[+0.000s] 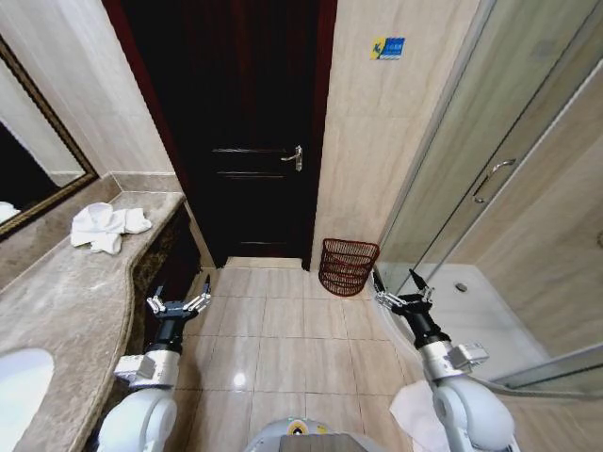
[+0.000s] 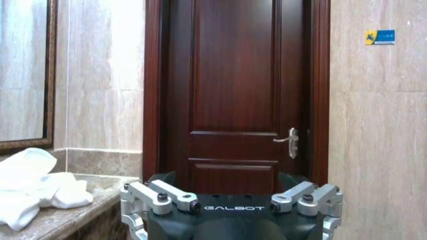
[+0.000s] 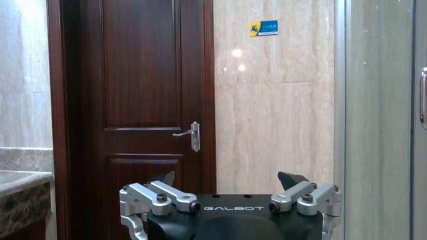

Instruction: Discard the used towel into the hamper.

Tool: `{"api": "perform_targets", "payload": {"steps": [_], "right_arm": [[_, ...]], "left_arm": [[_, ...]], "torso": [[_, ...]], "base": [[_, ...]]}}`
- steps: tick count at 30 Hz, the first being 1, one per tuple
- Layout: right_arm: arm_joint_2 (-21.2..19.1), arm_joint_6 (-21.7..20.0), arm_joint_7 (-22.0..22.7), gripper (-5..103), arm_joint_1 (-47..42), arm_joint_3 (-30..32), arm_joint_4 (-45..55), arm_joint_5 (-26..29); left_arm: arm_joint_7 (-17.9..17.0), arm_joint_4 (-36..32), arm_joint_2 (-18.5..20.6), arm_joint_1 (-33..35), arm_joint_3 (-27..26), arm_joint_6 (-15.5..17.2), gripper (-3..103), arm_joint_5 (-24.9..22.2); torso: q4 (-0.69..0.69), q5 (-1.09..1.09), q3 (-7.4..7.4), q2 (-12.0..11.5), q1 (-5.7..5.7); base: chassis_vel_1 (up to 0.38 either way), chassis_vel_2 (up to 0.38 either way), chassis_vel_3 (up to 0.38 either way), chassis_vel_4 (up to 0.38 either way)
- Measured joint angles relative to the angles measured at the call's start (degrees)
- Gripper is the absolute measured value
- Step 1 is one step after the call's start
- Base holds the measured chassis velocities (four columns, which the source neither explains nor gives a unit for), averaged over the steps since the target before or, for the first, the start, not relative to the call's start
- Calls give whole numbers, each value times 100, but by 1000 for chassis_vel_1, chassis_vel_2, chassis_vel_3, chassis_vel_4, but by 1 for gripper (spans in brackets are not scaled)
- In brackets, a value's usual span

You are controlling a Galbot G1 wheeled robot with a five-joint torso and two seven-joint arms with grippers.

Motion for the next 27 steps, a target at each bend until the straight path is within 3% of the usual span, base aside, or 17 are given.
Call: {"api": "perform_targets", "payload": {"steps": [27], "right_arm": [[-13,-27,122,100,10,37,21,20]], "left_arm": [[111,6,-128,18,-37,-70,100,41]], "torso": [[0,0,0,0,0]], "base": [[0,0,0,0]]}}
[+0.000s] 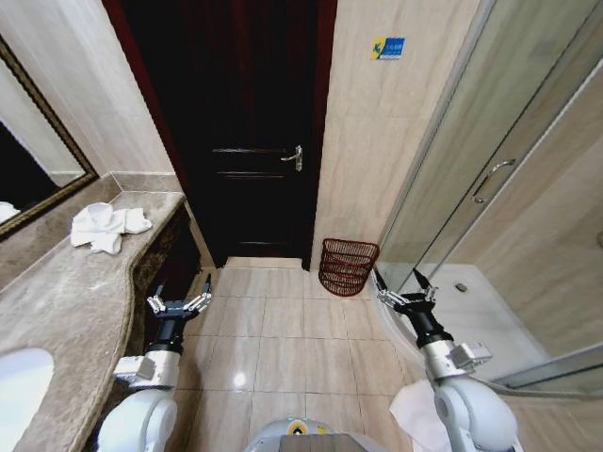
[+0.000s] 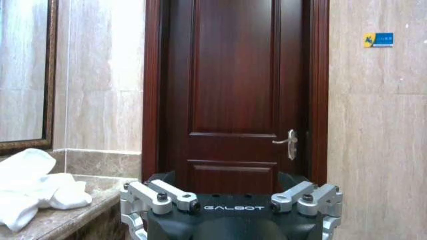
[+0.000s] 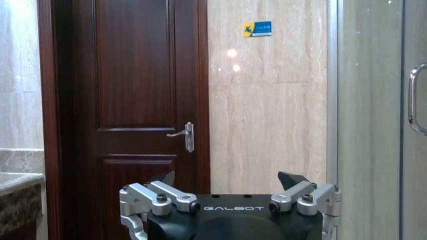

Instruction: Discard the used towel into the hamper.

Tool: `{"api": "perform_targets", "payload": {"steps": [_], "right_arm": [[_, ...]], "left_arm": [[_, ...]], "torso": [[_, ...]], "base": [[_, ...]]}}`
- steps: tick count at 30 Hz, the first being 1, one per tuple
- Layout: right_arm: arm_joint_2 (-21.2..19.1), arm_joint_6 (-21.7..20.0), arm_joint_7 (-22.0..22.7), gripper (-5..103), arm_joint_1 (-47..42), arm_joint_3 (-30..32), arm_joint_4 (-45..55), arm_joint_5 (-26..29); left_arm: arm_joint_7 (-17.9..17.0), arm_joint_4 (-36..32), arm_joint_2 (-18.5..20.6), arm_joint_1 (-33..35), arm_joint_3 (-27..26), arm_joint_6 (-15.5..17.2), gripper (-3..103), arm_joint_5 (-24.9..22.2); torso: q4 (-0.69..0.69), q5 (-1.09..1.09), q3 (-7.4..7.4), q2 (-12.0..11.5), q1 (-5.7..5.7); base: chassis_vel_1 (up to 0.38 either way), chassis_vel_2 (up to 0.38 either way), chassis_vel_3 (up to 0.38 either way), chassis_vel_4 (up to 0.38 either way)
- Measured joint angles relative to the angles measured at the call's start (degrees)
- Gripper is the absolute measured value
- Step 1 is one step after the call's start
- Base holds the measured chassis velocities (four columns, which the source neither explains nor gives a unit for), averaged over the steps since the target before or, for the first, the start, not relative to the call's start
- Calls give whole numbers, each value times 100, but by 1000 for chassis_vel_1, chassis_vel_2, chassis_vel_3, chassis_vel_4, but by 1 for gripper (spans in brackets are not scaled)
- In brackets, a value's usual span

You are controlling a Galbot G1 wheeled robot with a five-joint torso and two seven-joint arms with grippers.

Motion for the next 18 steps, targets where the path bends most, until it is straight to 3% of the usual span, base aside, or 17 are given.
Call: {"api": "perform_targets", "payload": {"steps": [13,18], "right_arm": [[74,54,18,100,-39,15,5,-13],[181,-20,9,100,-84,58,103,-62]], "left_arm": [[-18,31,54,60,-127,-49,100,-113],[87,-19,101,107,-220,-267,100,55]], "torso": [[0,0,0,0,0],[0,0,0,0,0]], "base": [[0,0,0,0],[0,0,0,0]]}}
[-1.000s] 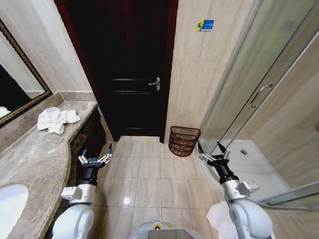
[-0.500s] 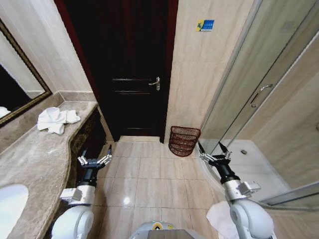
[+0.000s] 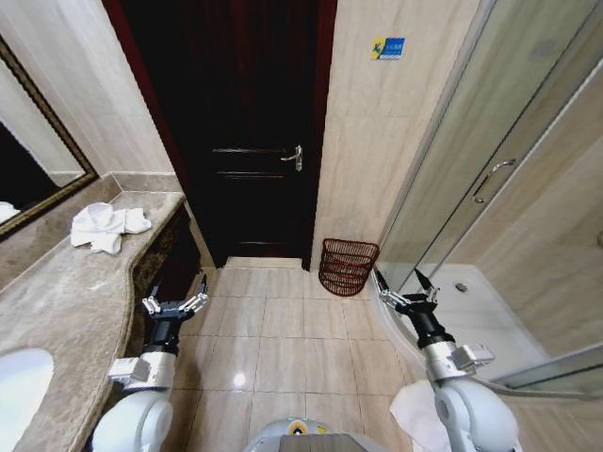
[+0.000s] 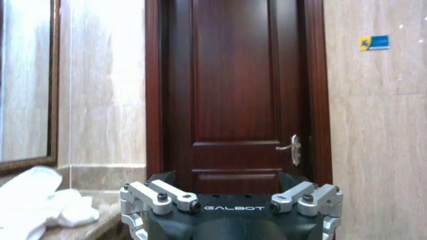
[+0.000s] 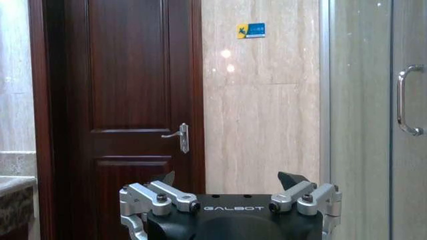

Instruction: Discard the used towel into the hamper.

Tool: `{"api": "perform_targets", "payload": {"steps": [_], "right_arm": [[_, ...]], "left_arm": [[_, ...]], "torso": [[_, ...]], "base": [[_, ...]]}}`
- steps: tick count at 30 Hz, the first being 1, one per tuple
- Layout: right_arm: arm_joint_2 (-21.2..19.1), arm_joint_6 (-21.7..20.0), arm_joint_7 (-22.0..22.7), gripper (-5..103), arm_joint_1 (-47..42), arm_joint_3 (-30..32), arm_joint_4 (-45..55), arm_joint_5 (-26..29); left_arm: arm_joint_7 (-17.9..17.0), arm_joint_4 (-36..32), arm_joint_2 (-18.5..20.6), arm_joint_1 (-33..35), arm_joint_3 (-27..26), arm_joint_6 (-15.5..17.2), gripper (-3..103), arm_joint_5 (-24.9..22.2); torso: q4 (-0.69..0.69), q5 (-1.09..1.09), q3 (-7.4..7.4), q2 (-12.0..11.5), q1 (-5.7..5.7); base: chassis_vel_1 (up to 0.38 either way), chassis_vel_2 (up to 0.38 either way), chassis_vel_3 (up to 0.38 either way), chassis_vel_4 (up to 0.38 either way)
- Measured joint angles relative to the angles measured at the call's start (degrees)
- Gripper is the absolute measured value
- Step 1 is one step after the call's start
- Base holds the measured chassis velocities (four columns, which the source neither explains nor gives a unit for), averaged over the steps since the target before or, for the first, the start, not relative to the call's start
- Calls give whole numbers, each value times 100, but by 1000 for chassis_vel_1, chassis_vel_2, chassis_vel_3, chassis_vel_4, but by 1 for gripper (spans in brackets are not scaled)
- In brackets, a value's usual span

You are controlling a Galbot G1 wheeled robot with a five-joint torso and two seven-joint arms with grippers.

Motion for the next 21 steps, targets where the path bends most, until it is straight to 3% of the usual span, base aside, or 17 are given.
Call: {"api": "perform_targets", "payload": {"steps": [8,12,21], "right_arm": [[101,210,-113,100,-96,5,-65,-6],[165,225,-115,100,-162,7,-17,57],[-95,92,-44,100,-289,106,210,263]], "left_arm": [[20,61,90,17,47,-33,100,-183],[-3,63,162,-35,-1,106,100,-222],[-24,-212,29,-60,-15,360,100,-97]], "torso": [[0,0,0,0,0],[0,1,0,0,0],[0,0,0,0,0]], "base": [[0,0,0,0],[0,0,0,0],[0,0,0,0]]}}
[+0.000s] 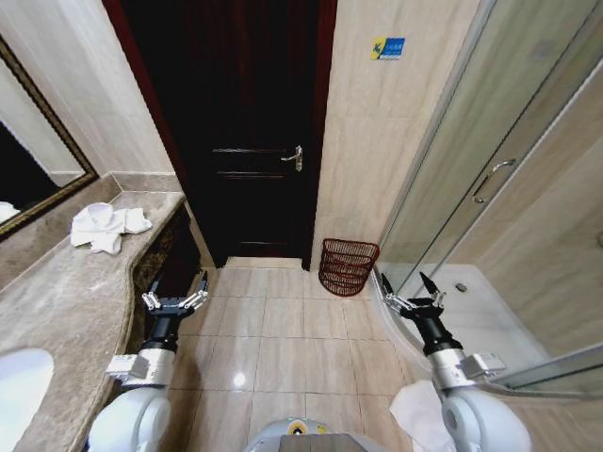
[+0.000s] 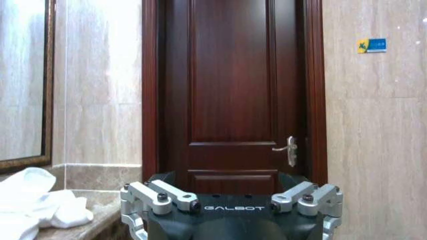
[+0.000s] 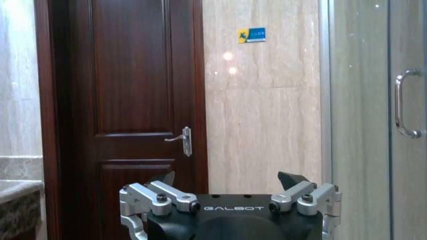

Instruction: Discard the used towel into the hamper.

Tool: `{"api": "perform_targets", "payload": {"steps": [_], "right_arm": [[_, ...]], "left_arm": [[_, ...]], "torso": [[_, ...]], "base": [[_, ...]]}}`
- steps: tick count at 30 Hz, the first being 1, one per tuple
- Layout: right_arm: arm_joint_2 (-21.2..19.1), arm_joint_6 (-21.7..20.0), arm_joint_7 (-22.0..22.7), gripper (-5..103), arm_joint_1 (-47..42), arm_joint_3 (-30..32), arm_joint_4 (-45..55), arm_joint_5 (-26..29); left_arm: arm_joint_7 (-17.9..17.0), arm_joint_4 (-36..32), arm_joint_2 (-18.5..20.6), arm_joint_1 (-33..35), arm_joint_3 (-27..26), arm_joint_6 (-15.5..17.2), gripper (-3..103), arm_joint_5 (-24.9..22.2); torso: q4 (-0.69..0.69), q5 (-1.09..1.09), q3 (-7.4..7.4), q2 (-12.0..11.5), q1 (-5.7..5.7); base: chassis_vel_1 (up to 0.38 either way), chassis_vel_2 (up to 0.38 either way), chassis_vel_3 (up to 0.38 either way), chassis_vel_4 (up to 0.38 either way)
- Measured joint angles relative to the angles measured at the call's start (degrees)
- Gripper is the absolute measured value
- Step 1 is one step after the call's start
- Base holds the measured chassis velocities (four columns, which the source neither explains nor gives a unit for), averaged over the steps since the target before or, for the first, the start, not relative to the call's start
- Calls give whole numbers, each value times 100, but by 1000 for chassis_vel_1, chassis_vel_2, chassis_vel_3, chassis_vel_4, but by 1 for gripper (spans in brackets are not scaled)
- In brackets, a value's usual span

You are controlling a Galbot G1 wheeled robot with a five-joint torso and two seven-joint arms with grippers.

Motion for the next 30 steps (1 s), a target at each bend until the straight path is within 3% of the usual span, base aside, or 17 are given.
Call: {"api": "perform_targets", "payload": {"steps": [6,10,30], "right_arm": [[27,-72,-7,100,29,-55,9,-29],[-8,-47,-17,100,125,-82,-111,-25],[3,12,-99,100,183,-78,-72,45]], "left_arm": [[-46,17,28,36,-76,-80,100,-21],[-52,150,-2,97,-164,-331,100,44],[-52,218,18,105,-269,-441,100,39]], "torso": [[-1,0,0,0,0],[0,-1,0,0,0],[0,0,0,0,1]], "base": [[0,0,0,0],[0,0,0,0],[-39,36,33,-38]]}}
